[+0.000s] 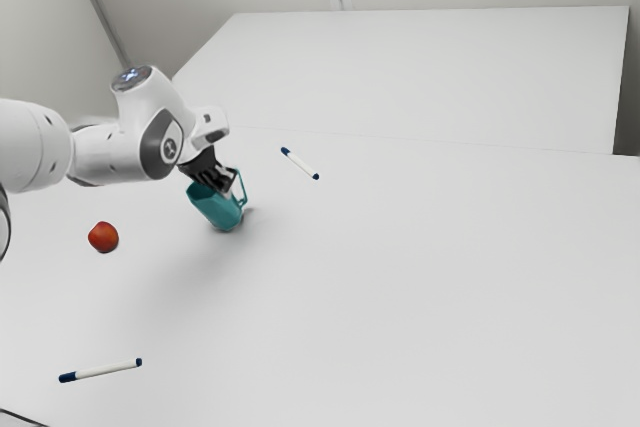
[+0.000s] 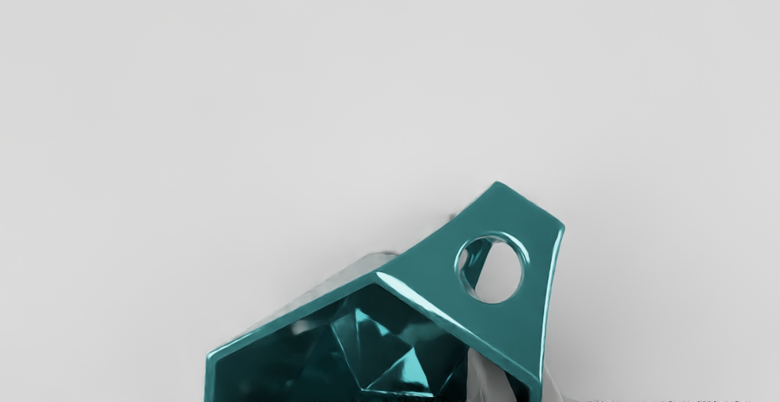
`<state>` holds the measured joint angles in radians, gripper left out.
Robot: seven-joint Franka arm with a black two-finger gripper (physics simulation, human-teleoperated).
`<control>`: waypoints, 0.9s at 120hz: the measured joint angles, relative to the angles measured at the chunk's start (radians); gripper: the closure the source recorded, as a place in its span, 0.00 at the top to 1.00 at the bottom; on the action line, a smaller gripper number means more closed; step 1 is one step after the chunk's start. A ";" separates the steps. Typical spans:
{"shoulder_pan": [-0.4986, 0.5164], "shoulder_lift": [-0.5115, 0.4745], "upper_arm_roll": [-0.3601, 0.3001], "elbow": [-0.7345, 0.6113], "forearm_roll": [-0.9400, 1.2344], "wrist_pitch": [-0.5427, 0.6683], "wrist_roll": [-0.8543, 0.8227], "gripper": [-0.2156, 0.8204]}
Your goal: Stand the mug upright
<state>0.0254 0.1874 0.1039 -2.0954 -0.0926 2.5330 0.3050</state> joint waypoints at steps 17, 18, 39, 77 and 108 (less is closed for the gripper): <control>-0.001 0.004 0.001 -0.025 -0.006 0.020 -0.069 0.03; -0.001 0.004 0.001 -0.025 -0.006 0.021 -0.072 0.03; 0.001 0.004 0.000 -0.027 -0.012 0.030 -0.131 0.31; 0.002 -0.034 -0.008 -0.002 -0.006 0.024 -0.200 0.68; 0.020 -0.168 -0.069 0.297 0.025 -0.329 -0.244 0.76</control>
<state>0.0453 0.0198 0.0353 -1.7982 -0.0678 2.2039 0.0612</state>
